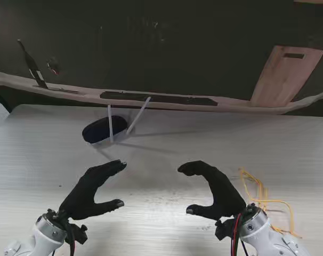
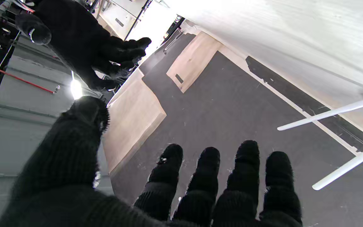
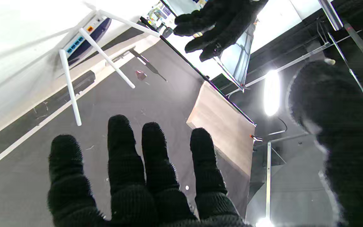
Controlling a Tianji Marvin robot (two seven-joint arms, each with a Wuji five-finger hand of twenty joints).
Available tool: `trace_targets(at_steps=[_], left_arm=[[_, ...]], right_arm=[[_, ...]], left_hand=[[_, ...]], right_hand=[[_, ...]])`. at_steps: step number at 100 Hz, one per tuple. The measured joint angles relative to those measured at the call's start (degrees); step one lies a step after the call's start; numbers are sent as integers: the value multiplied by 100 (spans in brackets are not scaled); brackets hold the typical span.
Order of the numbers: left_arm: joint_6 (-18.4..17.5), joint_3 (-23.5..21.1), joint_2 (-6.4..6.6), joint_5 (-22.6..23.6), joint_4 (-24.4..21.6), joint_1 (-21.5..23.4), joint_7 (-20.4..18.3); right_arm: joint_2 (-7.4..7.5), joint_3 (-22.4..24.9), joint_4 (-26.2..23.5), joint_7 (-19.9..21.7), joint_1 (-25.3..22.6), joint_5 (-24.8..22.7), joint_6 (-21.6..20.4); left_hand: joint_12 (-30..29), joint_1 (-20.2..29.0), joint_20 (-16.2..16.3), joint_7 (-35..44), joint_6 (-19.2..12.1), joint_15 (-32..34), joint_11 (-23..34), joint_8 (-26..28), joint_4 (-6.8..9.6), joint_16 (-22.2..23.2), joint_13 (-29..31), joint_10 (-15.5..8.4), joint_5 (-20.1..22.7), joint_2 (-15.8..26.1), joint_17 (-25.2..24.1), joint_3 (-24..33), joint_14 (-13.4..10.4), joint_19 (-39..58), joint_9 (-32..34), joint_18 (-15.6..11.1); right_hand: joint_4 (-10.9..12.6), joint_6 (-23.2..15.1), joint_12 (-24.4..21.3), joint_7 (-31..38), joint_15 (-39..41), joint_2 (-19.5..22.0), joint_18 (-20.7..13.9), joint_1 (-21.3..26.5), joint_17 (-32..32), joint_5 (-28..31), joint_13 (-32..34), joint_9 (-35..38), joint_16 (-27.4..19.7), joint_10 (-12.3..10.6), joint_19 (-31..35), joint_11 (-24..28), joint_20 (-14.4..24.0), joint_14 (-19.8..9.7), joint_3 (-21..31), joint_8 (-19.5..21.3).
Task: Untangle the Ethernet cable and plug it into the router
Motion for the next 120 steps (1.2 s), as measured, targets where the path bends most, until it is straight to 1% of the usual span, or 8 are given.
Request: trace_targets(at_steps=[39, 52, 67, 81, 88, 98, 108, 120], left_arm=[[160, 50, -11, 83, 13, 45, 73], [183, 61, -7, 108, 13, 66, 49], [193, 54, -3, 141, 9, 117, 21], [210, 51, 4, 126, 8, 133, -38], [210, 56, 8, 106, 14, 125, -63], [210, 81, 16, 33, 54, 97, -101], [219, 83, 19, -4, 89, 87, -128], [220, 60, 17, 3, 112, 94, -117]], right_arm=[[4, 265, 194, 44, -14, -173, -4], [-48, 605, 225, -90, -42, -766, -66], [-84, 1442, 191, 41, -159, -1280, -124], [-36, 2203, 103, 125, -230, -2209, -59], [21, 2459, 90, 193, -238, -2482, 117], [113, 2716, 79, 397, -232, -2904, 610], [194, 2780, 203, 399, -180, -3372, 967], [247, 2741, 505, 291, -136, -3648, 1435]], left_hand=[[0, 0, 0, 4, 0, 0, 0, 0, 0, 0, 0, 0, 3, 0, 0, 0, 0, 0, 0, 1], [0, 0, 0, 4, 0, 0, 0, 0, 0, 0, 0, 0, 3, 0, 0, 0, 0, 0, 0, 1], [0, 0, 0, 5, 0, 0, 1, 0, 0, 0, 1, 0, 3, 0, 0, 0, 0, 0, 54, 1], [0, 0, 0, 5, 0, 0, 1, 0, 0, 0, 2, 0, 4, 59, 0, -1, 0, 0, 54, 1], [0, 0, 0, 5, 0, 0, 1, 0, 0, 0, 5, 0, 4, 59, 0, -1, 0, 0, 55, 1], [0, 0, 0, 7, 0, 0, 1, 0, 0, 0, 5, 0, 4, 59, 0, -1, 0, 0, 56, 2], [0, 0, 0, 10, 0, 0, 1, 0, 0, 0, 15, 0, 4, 59, 0, -1, 0, 0, 56, 2], [0, 0, 0, 10, 0, 0, 4, 0, 0, 0, 19, 0, 4, 59, 0, -1, 0, 0, 122, 2]], right_hand=[[0, 0, 0, -33, 0, 143, 2, 1, 0, 59, 0, 1, 0, 0, -16, -7, 78, 0, -84, -2], [-2, 0, -1, -93, 0, 212, 2, 77, 0, 146, 2, 10, 0, 0, -22, -67, 92, 1, -225, -9], [-2, -2, -52, -172, -1, 344, 4, 219, 0, 218, 58, 70, 0, 0, -67, -124, 103, 2, -292, -53], [-2, -21, -53, -203, -2, 411, 4, 276, 0, 288, 60, 70, 0, 1, -70, -136, 148, 2, -352, -62], [-2, -30, -53, -241, -3, 412, 2, 279, 4, 288, 60, 70, 0, 1, -70, -137, 151, -3, -386, -62], [-2, -61, -53, -244, -3, 414, -4, 479, 4, 288, 60, 70, 0, 1, -72, -137, 152, -11, -401, -63], [-2, -87, -53, -244, -3, 414, -21, 558, 6, 287, 60, 68, 0, -10, -76, -137, 154, -118, -402, -63], [-11, -90, -53, -245, 24, 412, -32, 691, 32, 285, 60, 64, 0, -17, -79, -137, 154, -169, -353, -63]])
